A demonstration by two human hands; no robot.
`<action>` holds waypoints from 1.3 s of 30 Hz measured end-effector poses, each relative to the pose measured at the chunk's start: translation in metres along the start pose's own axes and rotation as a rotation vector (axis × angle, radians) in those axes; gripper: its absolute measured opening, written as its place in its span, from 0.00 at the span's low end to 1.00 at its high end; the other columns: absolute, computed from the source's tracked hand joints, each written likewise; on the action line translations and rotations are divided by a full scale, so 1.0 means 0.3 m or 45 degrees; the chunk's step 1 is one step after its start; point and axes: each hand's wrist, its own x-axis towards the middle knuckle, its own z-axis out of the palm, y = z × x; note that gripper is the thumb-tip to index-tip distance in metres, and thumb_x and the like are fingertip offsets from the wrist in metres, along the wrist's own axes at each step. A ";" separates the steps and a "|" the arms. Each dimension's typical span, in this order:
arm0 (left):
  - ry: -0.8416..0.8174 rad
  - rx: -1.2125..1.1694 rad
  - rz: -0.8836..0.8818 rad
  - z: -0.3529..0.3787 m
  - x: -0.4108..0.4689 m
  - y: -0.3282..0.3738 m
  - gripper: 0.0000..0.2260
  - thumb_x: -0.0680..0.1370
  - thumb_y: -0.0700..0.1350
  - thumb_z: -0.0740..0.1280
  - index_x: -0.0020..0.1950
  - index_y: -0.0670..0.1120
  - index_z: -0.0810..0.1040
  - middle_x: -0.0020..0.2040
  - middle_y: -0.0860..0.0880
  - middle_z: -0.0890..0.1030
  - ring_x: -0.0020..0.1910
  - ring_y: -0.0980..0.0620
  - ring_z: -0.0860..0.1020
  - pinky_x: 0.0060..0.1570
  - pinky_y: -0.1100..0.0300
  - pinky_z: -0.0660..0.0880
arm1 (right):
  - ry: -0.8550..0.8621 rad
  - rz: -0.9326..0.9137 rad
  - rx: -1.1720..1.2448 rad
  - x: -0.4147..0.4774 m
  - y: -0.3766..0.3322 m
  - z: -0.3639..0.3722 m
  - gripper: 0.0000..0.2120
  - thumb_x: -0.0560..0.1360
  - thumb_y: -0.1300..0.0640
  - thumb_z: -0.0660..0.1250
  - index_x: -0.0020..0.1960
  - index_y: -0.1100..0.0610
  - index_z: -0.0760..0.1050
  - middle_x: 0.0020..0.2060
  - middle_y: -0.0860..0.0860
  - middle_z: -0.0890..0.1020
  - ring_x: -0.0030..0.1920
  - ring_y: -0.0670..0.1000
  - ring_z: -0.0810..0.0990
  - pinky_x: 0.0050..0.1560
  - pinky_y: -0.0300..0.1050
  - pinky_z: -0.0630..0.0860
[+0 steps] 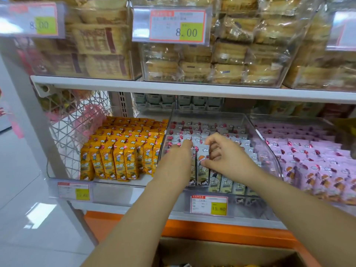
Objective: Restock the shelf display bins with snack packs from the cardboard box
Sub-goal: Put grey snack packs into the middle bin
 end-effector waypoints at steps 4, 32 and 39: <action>-0.242 -0.055 -0.004 0.014 0.012 0.001 0.28 0.78 0.34 0.62 0.75 0.51 0.59 0.57 0.41 0.77 0.49 0.45 0.76 0.40 0.59 0.70 | 0.051 -0.079 -0.667 -0.002 0.019 0.012 0.17 0.70 0.49 0.74 0.55 0.50 0.72 0.49 0.47 0.76 0.53 0.51 0.72 0.53 0.46 0.69; -0.194 -0.578 0.308 0.571 -0.450 0.069 0.12 0.78 0.39 0.61 0.57 0.48 0.79 0.53 0.51 0.81 0.53 0.53 0.78 0.55 0.53 0.75 | -0.053 0.267 -0.179 -0.672 0.443 0.111 0.07 0.73 0.58 0.70 0.47 0.47 0.75 0.37 0.41 0.77 0.37 0.41 0.75 0.42 0.38 0.71; -0.797 -0.421 -0.188 0.843 -0.482 -0.024 0.16 0.80 0.41 0.62 0.68 0.47 0.72 0.62 0.48 0.77 0.62 0.51 0.74 0.58 0.64 0.68 | -0.462 0.685 -0.410 -0.796 0.734 0.183 0.16 0.75 0.58 0.66 0.63 0.56 0.74 0.61 0.57 0.75 0.61 0.59 0.73 0.57 0.53 0.73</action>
